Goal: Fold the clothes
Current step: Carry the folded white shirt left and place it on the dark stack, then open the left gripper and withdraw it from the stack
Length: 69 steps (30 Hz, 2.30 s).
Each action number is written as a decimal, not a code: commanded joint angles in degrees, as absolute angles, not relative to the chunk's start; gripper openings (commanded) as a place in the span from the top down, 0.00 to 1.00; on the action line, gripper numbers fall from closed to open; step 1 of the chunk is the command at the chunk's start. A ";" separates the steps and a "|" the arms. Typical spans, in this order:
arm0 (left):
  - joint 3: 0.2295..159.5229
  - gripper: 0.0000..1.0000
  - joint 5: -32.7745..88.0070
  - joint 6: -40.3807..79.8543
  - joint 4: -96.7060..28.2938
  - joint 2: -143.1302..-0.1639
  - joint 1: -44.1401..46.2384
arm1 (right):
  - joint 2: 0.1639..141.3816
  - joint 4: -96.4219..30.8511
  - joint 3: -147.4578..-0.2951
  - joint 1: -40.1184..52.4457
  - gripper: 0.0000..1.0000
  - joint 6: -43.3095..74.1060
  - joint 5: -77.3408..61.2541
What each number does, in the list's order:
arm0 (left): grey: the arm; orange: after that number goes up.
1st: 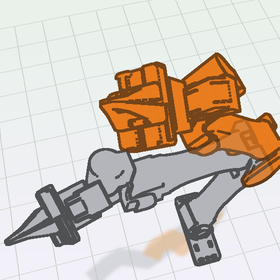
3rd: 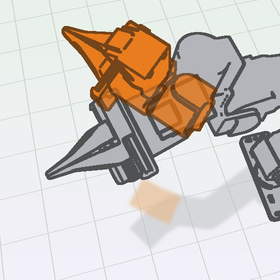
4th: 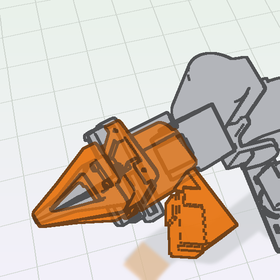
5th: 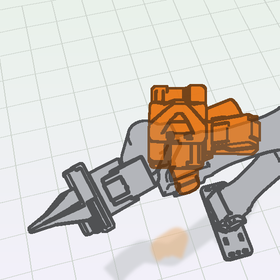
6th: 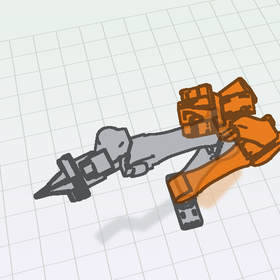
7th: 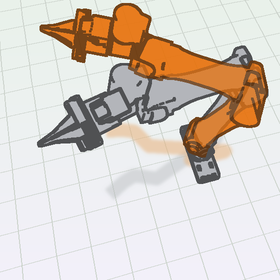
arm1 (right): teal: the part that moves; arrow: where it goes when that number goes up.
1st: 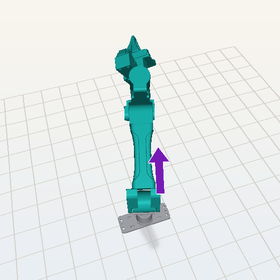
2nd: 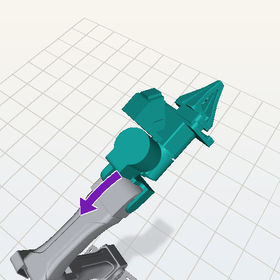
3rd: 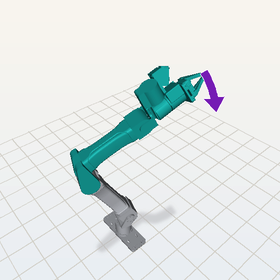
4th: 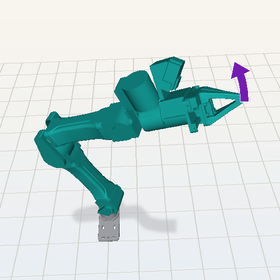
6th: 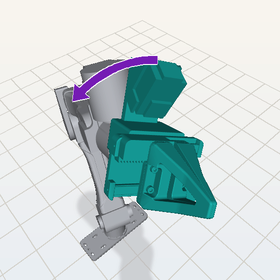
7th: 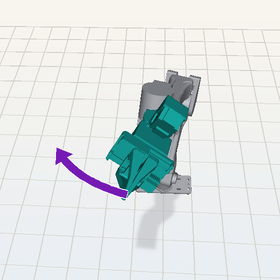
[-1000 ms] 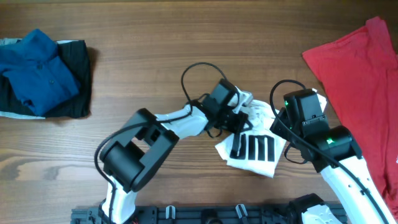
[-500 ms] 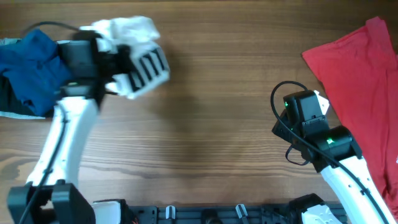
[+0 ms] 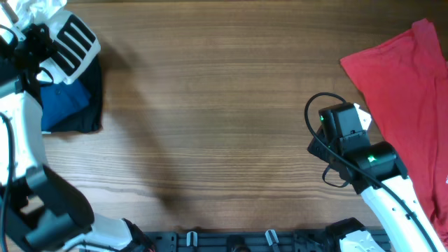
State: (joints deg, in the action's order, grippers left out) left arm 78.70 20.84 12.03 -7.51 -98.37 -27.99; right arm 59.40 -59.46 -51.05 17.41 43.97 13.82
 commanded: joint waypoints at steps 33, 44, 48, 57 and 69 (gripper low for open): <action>79.64 0.00 22.13 25.58 -18.48 -88.90 -34.98 | 58.92 -61.80 -51.90 17.17 0.46 44.99 15.18; 79.61 0.00 22.94 17.12 -20.29 -102.91 -26.06 | 58.92 -63.33 -51.90 17.17 0.46 44.99 15.03; 79.61 0.00 19.64 16.71 -26.15 -109.43 -33.47 | 58.92 -63.51 -51.90 17.17 0.47 44.99 15.03; 79.61 0.00 32.42 18.65 -26.59 -114.98 -49.15 | 58.92 -64.23 -51.90 17.17 0.46 45.01 15.49; 79.64 0.00 39.00 18.17 -23.79 -106.85 -42.46 | 58.92 -64.12 -51.90 17.17 0.33 44.97 15.44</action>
State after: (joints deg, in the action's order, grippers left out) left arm 80.34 39.07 18.52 -25.30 -111.74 -46.24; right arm 59.40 -64.27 -51.05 17.41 44.16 14.20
